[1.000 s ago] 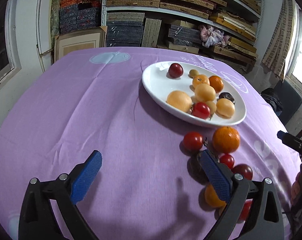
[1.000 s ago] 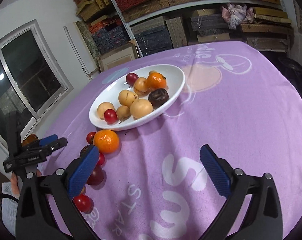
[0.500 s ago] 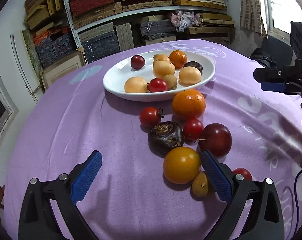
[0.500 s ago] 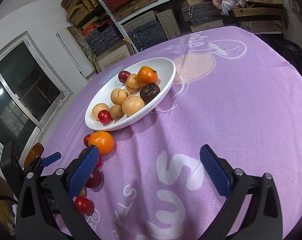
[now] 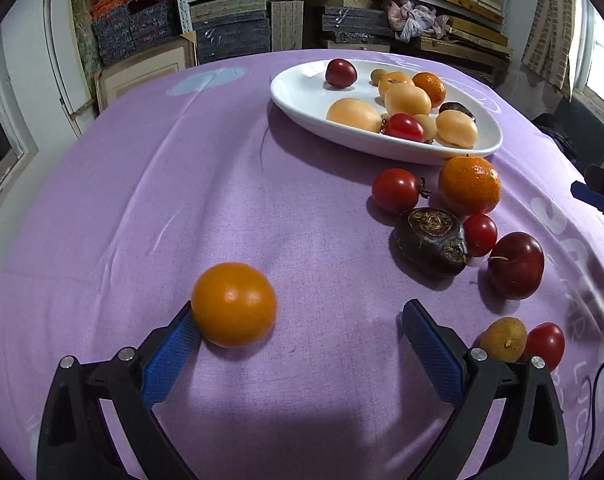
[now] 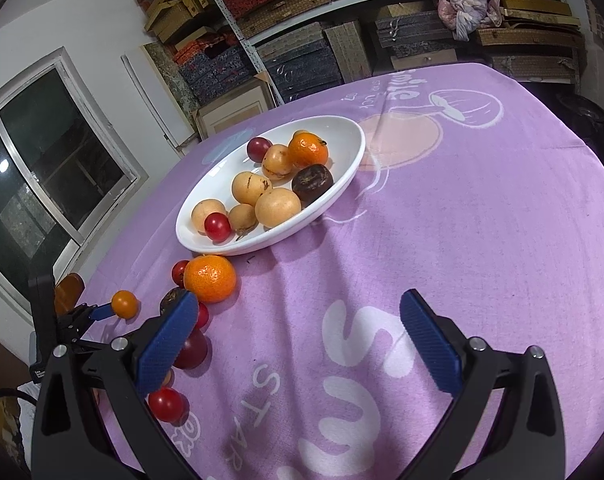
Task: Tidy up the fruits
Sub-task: 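Withdraw both grippers and move the left gripper toward an orange tomato, then grasp the orange tomato with the left gripper while the right gripper grasps a dark red plum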
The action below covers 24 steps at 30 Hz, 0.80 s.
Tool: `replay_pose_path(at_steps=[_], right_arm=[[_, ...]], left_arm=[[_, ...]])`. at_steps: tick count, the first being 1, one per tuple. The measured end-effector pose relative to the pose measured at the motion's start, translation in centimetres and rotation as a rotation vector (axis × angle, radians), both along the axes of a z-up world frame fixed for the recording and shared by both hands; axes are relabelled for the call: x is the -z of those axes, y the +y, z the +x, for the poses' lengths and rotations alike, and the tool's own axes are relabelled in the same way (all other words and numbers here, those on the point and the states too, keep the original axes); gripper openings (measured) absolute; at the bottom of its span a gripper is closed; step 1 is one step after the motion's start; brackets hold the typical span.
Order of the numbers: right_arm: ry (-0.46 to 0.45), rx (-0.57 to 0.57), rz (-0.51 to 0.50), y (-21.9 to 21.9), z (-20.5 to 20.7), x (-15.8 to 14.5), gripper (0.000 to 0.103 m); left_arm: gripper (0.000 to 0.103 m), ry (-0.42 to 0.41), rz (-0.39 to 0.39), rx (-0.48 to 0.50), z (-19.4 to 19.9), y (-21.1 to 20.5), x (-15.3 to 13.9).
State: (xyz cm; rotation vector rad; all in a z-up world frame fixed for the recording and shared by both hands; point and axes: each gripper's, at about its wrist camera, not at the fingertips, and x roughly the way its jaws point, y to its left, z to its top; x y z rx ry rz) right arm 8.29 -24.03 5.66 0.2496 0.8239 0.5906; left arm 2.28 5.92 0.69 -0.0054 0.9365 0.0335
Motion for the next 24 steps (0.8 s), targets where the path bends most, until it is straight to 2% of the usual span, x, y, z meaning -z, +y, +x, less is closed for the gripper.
replay_pose_path(at_steps=[4,7,10,16,20,24], right_arm=[[0.009,-0.003,0.004,0.1,0.0,0.1,0.099],[0.0,-0.008,0.011,0.1,-0.1,0.0,0.099],[-0.032,-0.055,0.032,0.6,-0.8,-0.3,0.099],[-0.137,-0.204,-0.095,4.4,-3.3,-0.8,0.099],[-0.136,-0.274,-0.154,6.7,-4.3,0.0,0.099],[-0.14,-0.294,-0.211,8.3,-5.1,0.7,0.099]], left_arm=[[0.1,0.001,-0.07,0.016,-0.2,0.7,-0.1],[0.1,0.005,-0.061,0.022,-0.2,0.5,0.0],[0.1,0.007,-0.017,0.027,-0.2,0.0,0.1],[0.1,0.005,0.002,0.019,0.0,-0.1,0.1],[0.1,0.004,0.002,0.017,0.0,-0.1,0.1],[0.1,0.003,0.002,0.016,0.0,-0.1,0.1]])
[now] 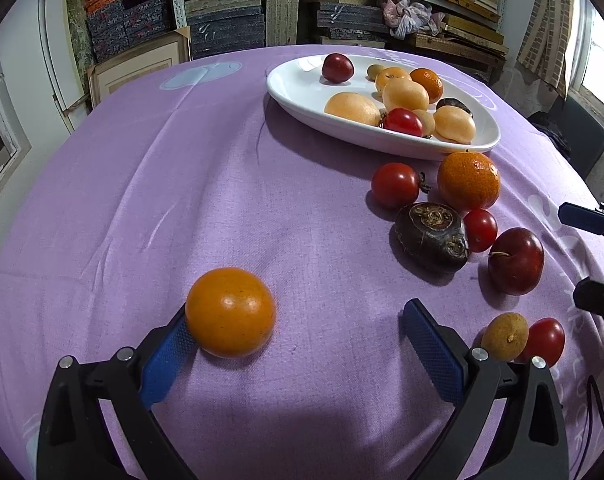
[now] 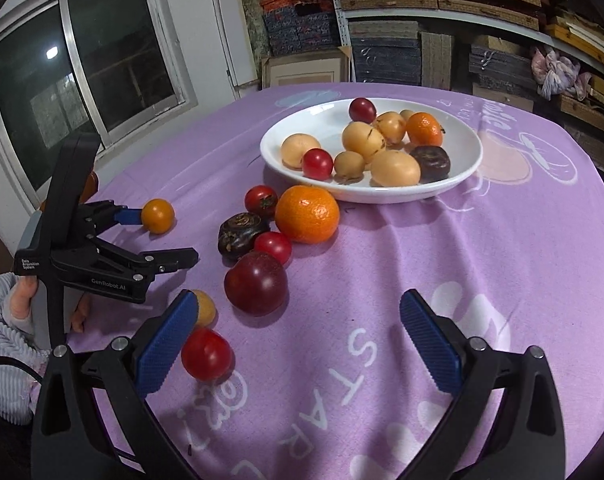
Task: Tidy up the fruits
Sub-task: 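Grasp the orange tomato with the left gripper while the right gripper grasps a dark red plum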
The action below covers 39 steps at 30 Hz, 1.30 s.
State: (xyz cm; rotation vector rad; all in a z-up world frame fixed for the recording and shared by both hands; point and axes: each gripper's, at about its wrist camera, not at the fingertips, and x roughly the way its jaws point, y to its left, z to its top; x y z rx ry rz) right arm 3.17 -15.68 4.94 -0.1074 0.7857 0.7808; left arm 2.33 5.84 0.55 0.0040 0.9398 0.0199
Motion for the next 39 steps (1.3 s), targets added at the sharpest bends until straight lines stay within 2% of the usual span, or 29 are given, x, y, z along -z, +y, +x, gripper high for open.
replay_pose_path(at_steps=[5,6,7,8,10,19,21,24,31,34,36,39], right_arm=[[-0.03,0.02,-0.041,1.6,-0.4,0.1,0.096],[-0.028,0.012,-0.052,2.0,-0.4,0.2,0.08],[-0.02,0.002,-0.062,2.3,-0.4,0.3,0.057],[-0.005,-0.001,-0.073,2.7,-0.3,0.5,0.052],[0.03,-0.013,-0.062,3.0,0.0,0.9,0.051],[0.074,-0.046,-0.057,4.0,0.7,1.4,0.052],[0.067,-0.054,-0.059,4.1,0.5,1.4,0.049],[0.077,-0.051,-0.055,4.0,0.7,1.5,0.04],[0.095,-0.051,-0.036,3.5,1.1,1.5,0.04],[0.106,-0.048,-0.024,3.2,1.2,1.6,0.04],[0.11,-0.046,-0.019,3.1,1.3,1.6,0.04],[0.117,-0.046,-0.013,3.0,1.3,1.7,0.04]], left_arm=[[0.1,0.0,0.0,-0.002,0.0,0.0,0.0],[0.1,0.0,0.001,-0.002,0.0,0.0,0.0],[0.1,0.0,0.001,-0.002,0.0,0.0,0.0],[0.1,0.0,0.0,-0.002,0.0,0.0,0.0],[0.1,0.0,0.001,-0.001,0.0,0.0,0.0],[0.1,0.0,0.0,-0.001,0.0,0.0,0.0],[0.1,0.0,0.0,-0.001,0.0,0.0,0.0],[0.1,0.0,0.001,-0.002,0.0,0.0,0.0],[0.1,-0.002,-0.006,0.02,0.0,0.2,0.0],[0.1,-0.061,-0.061,0.039,-0.7,0.6,-0.8],[0.1,-0.093,-0.076,0.027,-1.0,0.9,-1.1],[0.1,-0.098,-0.073,0.034,-1.0,0.6,-1.3]])
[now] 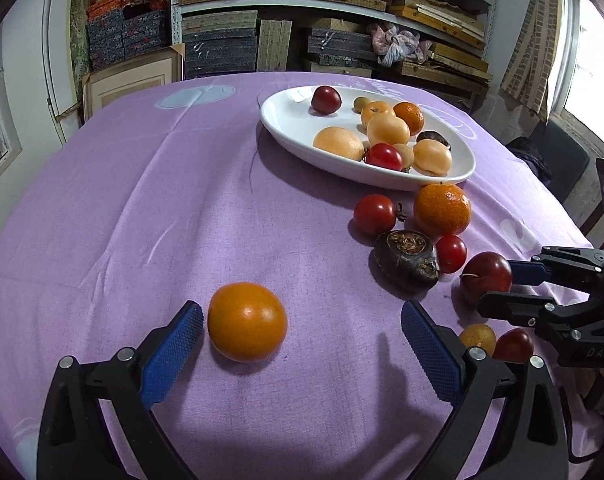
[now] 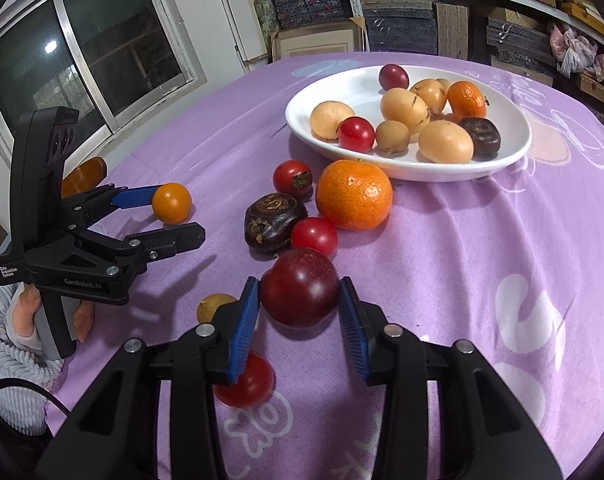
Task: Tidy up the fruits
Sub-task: 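Grasp the orange tomato with the left gripper while the right gripper grasps a dark red plum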
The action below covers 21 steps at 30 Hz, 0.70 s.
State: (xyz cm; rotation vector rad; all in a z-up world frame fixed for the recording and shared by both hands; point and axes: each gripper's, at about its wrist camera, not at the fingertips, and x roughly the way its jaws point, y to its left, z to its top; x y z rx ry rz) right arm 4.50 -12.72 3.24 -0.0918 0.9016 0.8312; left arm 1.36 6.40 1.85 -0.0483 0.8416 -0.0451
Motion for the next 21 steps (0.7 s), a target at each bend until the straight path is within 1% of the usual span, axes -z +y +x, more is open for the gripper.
replay_pose_path(at_steps=[3,6,7,8,9,10,11,14,18,21], right_arm=[[0.004,-0.002,0.002,0.0,0.1,0.1,0.04],[0.014,-0.004,0.002,0.0,0.1,0.2,0.04],[0.019,-0.003,0.003,0.0,0.2,0.2,0.04],[0.022,-0.002,0.005,0.0,0.3,0.3,0.04],[0.026,-0.002,0.007,0.0,0.3,0.3,0.04],[0.031,-0.001,0.009,-0.1,0.4,0.3,0.04],[0.035,-0.001,0.012,-0.1,0.4,0.4,0.041],[0.042,-0.001,0.017,-0.2,0.6,0.4,0.041],[0.042,-0.001,0.017,-0.3,0.6,0.4,0.041],[0.042,-0.001,0.018,-0.2,0.6,0.4,0.041]], left_arm=[[0.1,0.0,0.012,0.017,0.0,-0.6,0.0],[0.099,-0.01,0.003,0.004,-0.1,-0.3,-0.2],[0.097,-0.018,-0.003,-0.003,-0.4,-0.1,-0.2],[0.086,-0.021,-0.01,-0.007,-0.4,0.0,-0.3],[0.08,-0.021,-0.009,-0.012,-0.4,0.1,-0.3],[0.067,-0.023,-0.009,-0.01,-0.4,0.0,-0.3],[0.057,-0.024,-0.011,0.0,-0.4,-0.1,-0.4],[0.053,-0.017,0.011,0.017,-0.3,-0.7,-0.3],[0.053,-0.007,0.072,0.026,-0.2,-1.6,0.0],[0.053,0.003,0.1,0.039,-0.1,-2.2,0.2]])
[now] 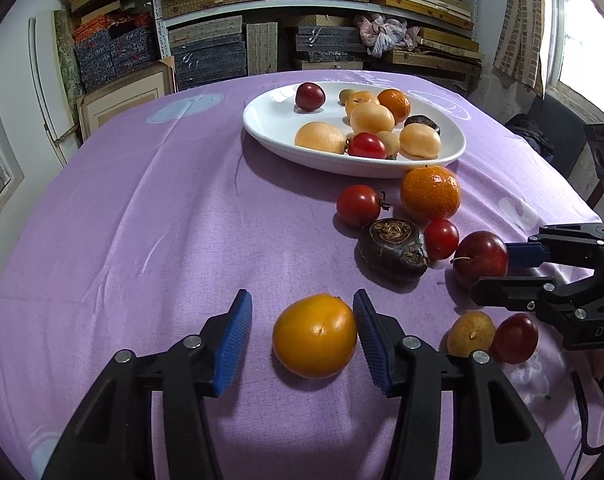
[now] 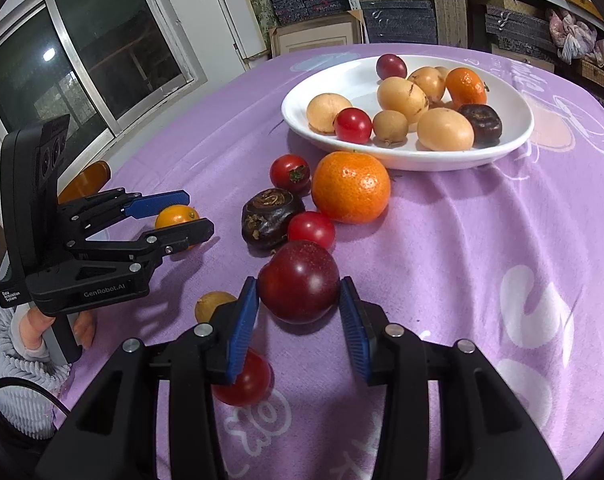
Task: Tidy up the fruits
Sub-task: 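Grasp the orange tomato with the left gripper while the right gripper grasps a dark red plum, then place the orange tomato and plum onto the white plate with both grippers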
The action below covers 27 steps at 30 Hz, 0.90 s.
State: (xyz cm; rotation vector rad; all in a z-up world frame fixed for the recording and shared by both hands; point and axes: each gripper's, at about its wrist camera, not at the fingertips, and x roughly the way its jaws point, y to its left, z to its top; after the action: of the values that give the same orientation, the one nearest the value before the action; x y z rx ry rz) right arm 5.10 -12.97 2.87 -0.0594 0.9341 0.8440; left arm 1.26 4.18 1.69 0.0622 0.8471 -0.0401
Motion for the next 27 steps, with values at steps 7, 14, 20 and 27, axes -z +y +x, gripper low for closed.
replay_pose_path(at_steps=[7,14,20,27], right_arm=[[0.003,0.002,0.005,-0.1,0.1,0.0,0.041],[-0.008,0.024,0.023,-0.8,0.0,-0.2,0.04],[0.002,0.024,0.024,-0.9,0.1,-0.1,0.039],[-0.062,0.047,0.066,-2.3,-0.4,-2.2,0.039]], left_arm=[[0.039,0.008,-0.03,0.068,-0.6,-0.8,0.2],[0.039,-0.019,-0.038,0.125,-0.4,-2.4,-0.5],[0.039,-0.081,-0.043,0.155,1.4,-3.3,-2.5],[0.039,-0.125,-0.09,0.155,3.9,-2.5,-5.0]])
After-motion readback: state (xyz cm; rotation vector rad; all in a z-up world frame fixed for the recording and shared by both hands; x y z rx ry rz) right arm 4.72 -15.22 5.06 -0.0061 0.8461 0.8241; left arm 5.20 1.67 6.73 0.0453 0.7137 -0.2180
